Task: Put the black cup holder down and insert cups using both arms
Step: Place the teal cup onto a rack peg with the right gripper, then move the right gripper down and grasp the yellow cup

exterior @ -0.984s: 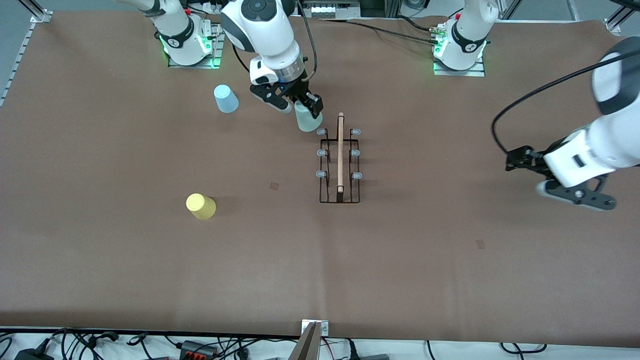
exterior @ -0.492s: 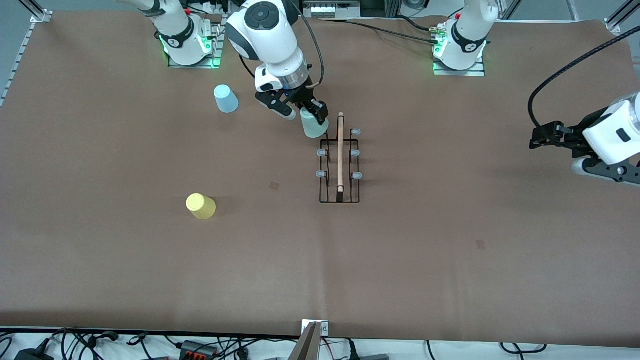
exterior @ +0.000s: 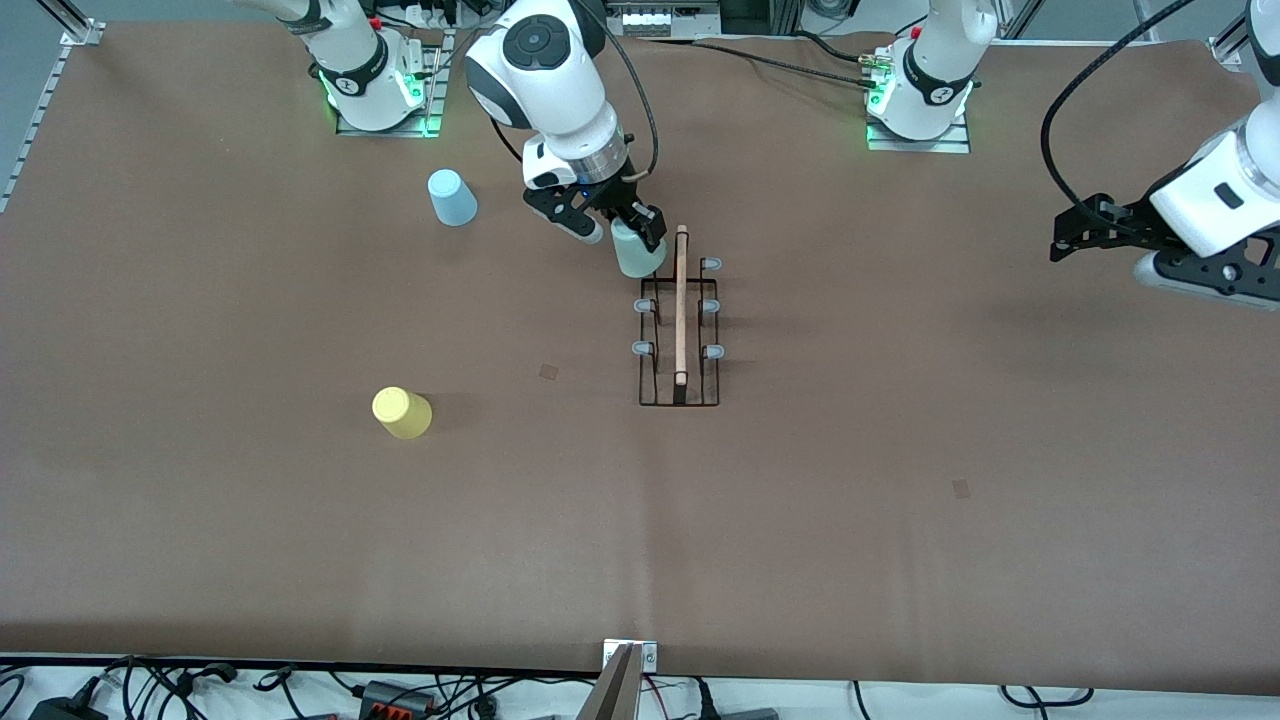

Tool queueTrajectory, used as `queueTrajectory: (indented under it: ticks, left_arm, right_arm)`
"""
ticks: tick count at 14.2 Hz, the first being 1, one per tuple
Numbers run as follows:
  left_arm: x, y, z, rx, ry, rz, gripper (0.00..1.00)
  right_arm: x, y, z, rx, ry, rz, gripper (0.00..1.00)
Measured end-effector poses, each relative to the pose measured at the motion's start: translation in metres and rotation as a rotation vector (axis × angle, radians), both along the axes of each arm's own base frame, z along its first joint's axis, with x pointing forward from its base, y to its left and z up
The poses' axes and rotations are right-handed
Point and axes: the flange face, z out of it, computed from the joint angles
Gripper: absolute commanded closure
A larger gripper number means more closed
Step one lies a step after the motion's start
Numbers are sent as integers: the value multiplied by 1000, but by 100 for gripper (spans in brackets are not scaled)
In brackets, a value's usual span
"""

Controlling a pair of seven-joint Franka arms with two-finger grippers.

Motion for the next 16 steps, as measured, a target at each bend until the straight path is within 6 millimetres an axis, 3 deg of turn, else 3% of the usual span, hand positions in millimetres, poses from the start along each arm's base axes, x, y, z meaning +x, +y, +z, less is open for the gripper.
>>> queueTrajectory:
  ticks: [1,4,7,9,12,14,16]
  left_arm:
    - [0,3,1,0,-13,4,0]
    - [0,-6,0,0,-15,-10,0]
    - [0,-11,0,1,-19,-13,0]
    - [0,-11,0,3,-19,9,0]
    - [0,-13,0,3,-19,21,0]
    - [0,-14,0,3,-18,21,0]
    - [0,-14,0,3,-18,22,0]
  right_arm:
    - [-1,1,-3,-7,-4,-2,0]
    - [2,0,-8,-14,-4,-4,0]
    - [31,-24,4,-41,-33,21,0]
    - [65,-75,20,-140,-29,146,0]
    - [125,-189,42,-243,-17,347,0]
    - [161,-270,42,-265,-28,461,0]
    - [183,-330,32,-272,-34,547,0]
